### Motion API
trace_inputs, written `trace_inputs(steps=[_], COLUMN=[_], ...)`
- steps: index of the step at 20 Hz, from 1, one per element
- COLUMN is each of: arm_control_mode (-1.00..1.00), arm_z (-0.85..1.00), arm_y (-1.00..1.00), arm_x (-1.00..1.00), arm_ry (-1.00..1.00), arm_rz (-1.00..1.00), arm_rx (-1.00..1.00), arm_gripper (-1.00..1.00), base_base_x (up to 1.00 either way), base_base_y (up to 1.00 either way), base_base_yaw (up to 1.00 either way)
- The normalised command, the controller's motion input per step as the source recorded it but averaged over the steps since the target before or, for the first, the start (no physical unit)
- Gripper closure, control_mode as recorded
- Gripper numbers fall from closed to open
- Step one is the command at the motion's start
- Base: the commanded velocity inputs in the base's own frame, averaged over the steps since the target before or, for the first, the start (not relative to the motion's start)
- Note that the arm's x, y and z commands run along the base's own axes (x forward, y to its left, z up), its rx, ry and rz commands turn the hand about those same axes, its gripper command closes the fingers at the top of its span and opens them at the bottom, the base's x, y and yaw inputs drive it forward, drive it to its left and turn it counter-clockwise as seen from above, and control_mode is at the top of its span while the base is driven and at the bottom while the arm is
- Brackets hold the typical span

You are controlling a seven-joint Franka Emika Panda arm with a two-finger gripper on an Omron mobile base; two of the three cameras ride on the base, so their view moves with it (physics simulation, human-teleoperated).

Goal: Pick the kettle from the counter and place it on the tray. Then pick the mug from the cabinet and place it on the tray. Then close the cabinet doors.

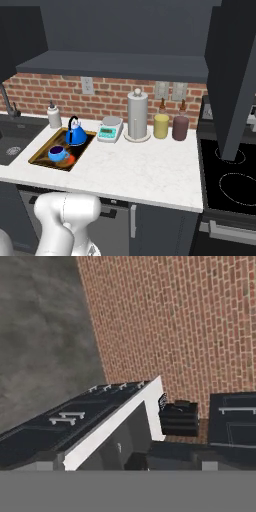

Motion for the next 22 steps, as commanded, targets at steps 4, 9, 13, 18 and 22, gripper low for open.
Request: trace_inputs(steps=[4, 9, 13, 18, 22], arm_control_mode=[-1.00, -1.00, -1.00, -1.00, -1.00], arm_z=[0.31, 0.20, 0.06, 0.00, 0.02], arm_y=[0.37, 0.52, 0.66, 0.56, 0.53], arm_x=[-0.36, -0.05, 0.18, 0.11, 0.19], arm_ry=[-0.07, -0.02, 0.00, -0.01, 0.00], arm_rz=[0.00, 0.00, 0.00, 0.00, -0.01], arm_rx=[0.13, 0.06, 0.01, 0.07, 0.13], arm_gripper=[-1.00, -1.00, -1.00, -1.00, -1.00], base_base_x=[0.00, 0.00, 0.00, 0.00, 0.00], base_base_y=[0.00, 0.00, 0.00, 0.00, 0.00], base_base_yaw=[0.00, 0.00, 0.00, 0.00, 0.00])
